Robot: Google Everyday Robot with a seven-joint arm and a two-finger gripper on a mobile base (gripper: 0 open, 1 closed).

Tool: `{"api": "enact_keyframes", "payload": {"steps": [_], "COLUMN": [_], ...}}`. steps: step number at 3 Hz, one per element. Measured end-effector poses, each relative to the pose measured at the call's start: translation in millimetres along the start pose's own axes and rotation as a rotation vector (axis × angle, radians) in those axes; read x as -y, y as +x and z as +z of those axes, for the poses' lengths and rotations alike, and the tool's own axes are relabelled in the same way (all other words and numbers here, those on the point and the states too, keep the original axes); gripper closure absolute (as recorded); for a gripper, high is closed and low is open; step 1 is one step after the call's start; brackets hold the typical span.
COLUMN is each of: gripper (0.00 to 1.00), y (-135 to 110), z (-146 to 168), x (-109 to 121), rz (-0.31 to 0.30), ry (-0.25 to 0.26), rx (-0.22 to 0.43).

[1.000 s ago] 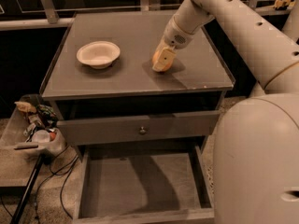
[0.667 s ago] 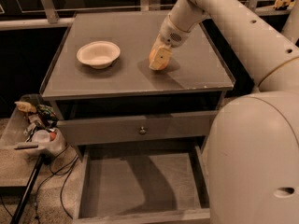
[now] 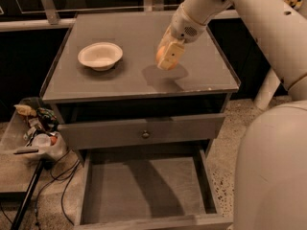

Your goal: Place orange into middle drawer

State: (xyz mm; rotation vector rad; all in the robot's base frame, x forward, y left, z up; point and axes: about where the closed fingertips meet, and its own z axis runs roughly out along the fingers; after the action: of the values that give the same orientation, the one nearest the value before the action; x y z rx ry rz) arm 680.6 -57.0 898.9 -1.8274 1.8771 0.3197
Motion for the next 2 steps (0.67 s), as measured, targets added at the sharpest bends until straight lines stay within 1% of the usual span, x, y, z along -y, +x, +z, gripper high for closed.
{"api": "enact_keyframes", "payload": {"steps": [1, 2], "gripper": [1.00, 1.00], "y": [2, 12], "z": [-35, -58], "x": [-25, -64], "rz": [0.001, 0.053], "ry": [0.036, 0.071], "rx": [0.008, 0.022]}}
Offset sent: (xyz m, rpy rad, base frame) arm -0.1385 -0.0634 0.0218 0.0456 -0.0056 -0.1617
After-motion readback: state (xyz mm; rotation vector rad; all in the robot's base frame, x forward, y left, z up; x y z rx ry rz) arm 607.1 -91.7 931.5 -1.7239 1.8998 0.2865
